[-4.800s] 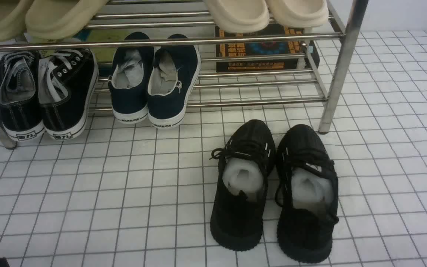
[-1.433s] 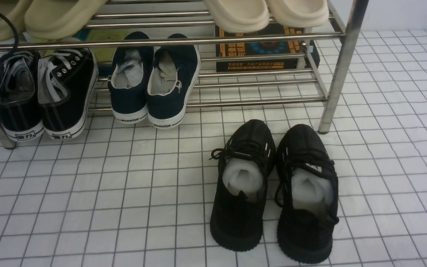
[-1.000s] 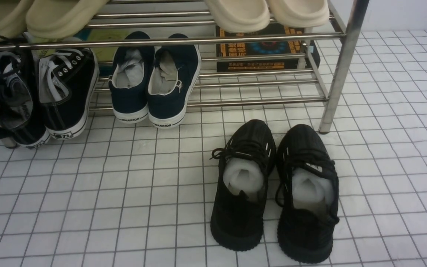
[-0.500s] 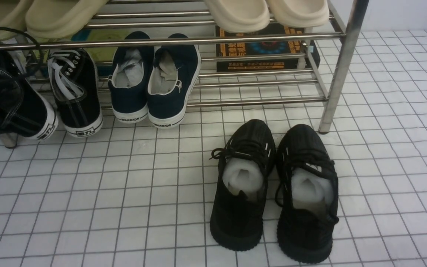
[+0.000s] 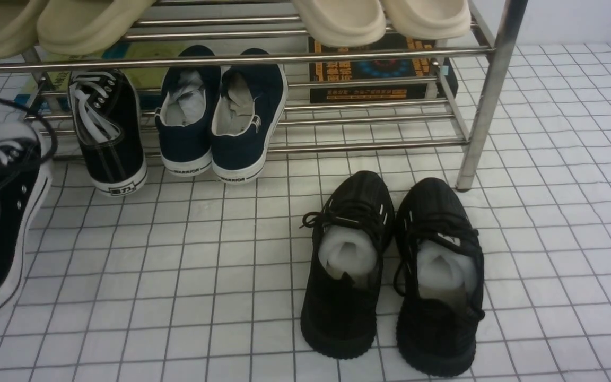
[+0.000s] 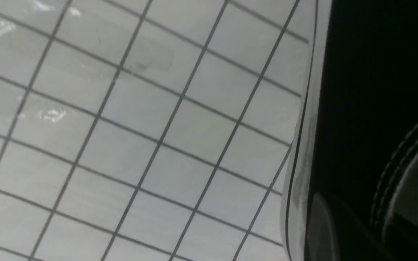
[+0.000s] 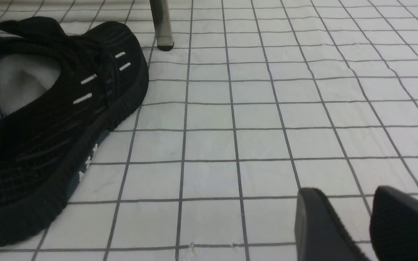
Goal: Take the shoes off the shelf with your hand from the white checkered tablecloth.
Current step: 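Set the held shoe down on the floor in front of the rack with the left gripper, then grasp the leftmost shoe on the bottom shelf of the shoe rack with the left gripper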
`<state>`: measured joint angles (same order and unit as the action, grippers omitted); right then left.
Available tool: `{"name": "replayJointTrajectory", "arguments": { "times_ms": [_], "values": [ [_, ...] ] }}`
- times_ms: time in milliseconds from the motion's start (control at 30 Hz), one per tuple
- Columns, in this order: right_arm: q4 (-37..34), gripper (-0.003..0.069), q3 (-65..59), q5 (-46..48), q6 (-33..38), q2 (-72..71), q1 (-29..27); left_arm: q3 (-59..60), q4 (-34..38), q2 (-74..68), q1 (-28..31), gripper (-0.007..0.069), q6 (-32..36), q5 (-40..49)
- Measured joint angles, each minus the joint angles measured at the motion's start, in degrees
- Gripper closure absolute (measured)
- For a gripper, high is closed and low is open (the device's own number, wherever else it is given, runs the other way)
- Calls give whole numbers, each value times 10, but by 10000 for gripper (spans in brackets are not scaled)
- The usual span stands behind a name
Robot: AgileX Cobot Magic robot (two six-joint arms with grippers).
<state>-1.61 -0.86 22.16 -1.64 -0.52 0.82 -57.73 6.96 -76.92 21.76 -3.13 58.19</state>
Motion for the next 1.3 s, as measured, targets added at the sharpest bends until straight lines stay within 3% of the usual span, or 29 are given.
{"name": "replayJointTrajectory", "arguments": {
  "times_ms": [267, 600, 867, 933, 1100, 1133, 1167, 1300],
  "values": [
    [0, 420, 0, 0, 0, 0, 0, 117, -2, -1, 0, 601, -17, -122],
    [0, 420, 0, 0, 0, 0, 0, 129, -20, -14, 0, 541, -9, -185],
    [0, 420, 0, 0, 0, 0, 0, 76, -28, -11, 0, 258, -43, -138],
    [0, 420, 0, 0, 0, 0, 0, 30, -17, -10, 0, 237, -46, -106],
    [0, 420, 0, 0, 0, 0, 0, -63, 9, -20, -32, 367, -50, -34],
    [0, 420, 0, 0, 0, 0, 0, -89, 11, -34, -73, 479, -51, -31],
    [0, 420, 0, 0, 0, 0, 0, -98, 11, -44, -92, 526, -52, -34],
    [0, 420, 0, 0, 0, 0, 0, -123, 15, -84, -164, 613, -102, -84]
  ]
}}
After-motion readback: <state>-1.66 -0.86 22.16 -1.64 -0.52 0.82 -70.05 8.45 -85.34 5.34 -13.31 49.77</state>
